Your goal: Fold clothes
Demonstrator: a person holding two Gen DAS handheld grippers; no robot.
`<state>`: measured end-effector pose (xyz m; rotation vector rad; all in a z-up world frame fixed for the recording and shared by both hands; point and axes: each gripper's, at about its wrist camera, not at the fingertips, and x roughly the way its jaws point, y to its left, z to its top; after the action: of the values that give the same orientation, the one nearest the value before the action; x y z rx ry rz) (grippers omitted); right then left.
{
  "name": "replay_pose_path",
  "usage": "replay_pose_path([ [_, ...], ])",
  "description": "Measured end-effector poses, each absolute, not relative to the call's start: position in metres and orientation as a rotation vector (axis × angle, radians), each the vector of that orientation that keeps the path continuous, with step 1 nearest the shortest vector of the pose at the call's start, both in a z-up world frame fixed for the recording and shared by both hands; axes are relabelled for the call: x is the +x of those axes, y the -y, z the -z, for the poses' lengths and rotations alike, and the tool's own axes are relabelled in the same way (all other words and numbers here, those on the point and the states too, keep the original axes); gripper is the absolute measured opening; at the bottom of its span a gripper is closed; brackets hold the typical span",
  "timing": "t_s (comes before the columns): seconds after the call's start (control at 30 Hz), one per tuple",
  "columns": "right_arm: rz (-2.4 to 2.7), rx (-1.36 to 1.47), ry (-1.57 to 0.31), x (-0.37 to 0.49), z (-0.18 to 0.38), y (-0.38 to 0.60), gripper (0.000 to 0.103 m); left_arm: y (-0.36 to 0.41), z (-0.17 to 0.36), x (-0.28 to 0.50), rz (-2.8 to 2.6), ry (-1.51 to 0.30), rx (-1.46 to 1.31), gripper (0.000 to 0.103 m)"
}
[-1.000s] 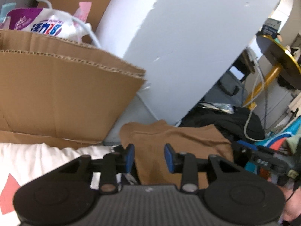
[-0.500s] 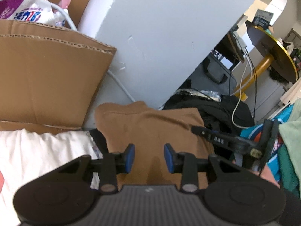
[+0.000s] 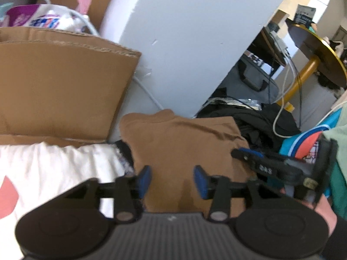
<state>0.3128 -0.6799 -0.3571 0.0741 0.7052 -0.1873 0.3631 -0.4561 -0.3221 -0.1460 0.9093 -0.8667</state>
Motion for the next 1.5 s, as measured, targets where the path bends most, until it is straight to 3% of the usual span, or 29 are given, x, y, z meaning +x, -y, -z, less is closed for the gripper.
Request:
replay_pose_path([
  [0.23, 0.192, 0.044, -0.732, 0.279, 0.375, 0.675, 0.029, 0.444, 0.34, 0.342, 0.85, -0.957, -0.146, 0.054],
  [0.33, 0.214, 0.048, -0.735, 0.27, 0.379, 0.68, 0.029, 0.439, 0.352, 0.339, 0.831, -1.0, -0.162, 0.042],
  [0.6, 0.253, 0.07, -0.738, 0.248, 0.384, 0.687, 0.028, 0.425, 0.36, 0.331, 0.821, -1.024, -0.191, 0.037],
  [0.9, 0.259, 0.082, -0.687, 0.238, 0.376, 0.686, 0.028, 0.423, 0.36, 0.314, 0.83, -1.047, -0.223, 0.037],
  [1.5, 0.3, 0.008, -0.651, 0.303, 0.371, 0.694, 0.025, 0.417, 0.379, 0.285, 0.809, -1.113, -0.292, 0.038],
])
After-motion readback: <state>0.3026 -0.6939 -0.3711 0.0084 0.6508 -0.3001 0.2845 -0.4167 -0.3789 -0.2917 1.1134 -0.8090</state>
